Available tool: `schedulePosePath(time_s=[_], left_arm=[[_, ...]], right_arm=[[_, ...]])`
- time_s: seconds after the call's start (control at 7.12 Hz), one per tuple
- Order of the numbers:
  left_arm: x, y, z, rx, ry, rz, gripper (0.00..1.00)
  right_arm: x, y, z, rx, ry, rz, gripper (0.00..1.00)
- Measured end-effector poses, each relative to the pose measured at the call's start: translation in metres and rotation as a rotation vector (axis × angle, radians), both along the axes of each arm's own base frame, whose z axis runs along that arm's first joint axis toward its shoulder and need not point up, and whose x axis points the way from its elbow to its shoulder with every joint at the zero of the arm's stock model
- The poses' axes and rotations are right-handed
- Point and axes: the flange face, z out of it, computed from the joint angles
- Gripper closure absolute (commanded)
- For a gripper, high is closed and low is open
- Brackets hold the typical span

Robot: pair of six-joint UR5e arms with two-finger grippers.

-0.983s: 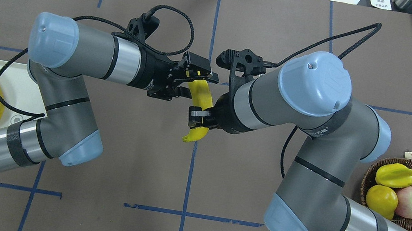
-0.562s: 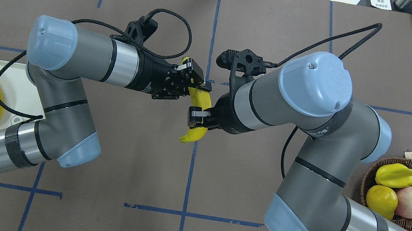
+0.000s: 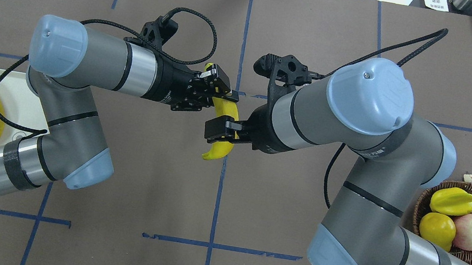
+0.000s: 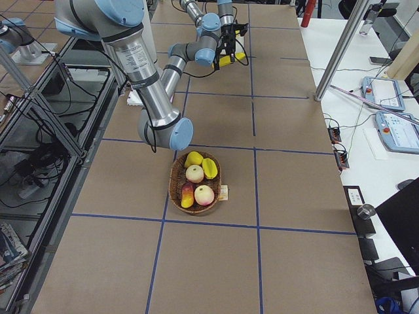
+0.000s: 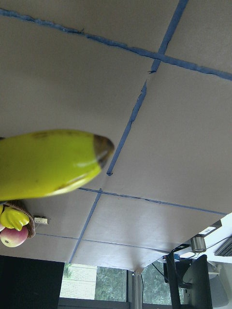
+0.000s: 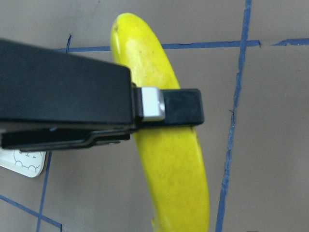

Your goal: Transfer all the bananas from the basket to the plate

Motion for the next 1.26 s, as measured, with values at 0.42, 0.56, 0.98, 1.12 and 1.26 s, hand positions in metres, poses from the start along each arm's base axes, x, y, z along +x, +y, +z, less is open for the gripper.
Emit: schedulePosePath(time_s=[0.42,0.56,0.98,1.12,1.26], left_arm=[[-0.031,-0.033,0.062,-0.021,-0.381,-0.019,1.00],[-0.057,-0.035,0.098,-0.002,-0.496,-0.013,1.00],[-0.135,-0.012,0.232,-0.026,-0.736,0.032,1.00],[-0.149,-0.004,0.262,-0.053,-0.778,0.045,1.00],[-0.156,0.002,0.285,-0.076,-0.810,0.058,0.96]], right_arm=[[0.051,-0.021,0.014,0.000,0.002,0.084,0.00],[0.066,-0.032,0.029,-0.010,0.023,0.118,0.00],[0.094,-0.055,0.073,-0.050,0.094,0.182,0.00],[0.099,-0.060,0.080,-0.061,0.111,0.195,0.00],[0.102,-0.062,0.085,-0.068,0.124,0.203,0.00]])
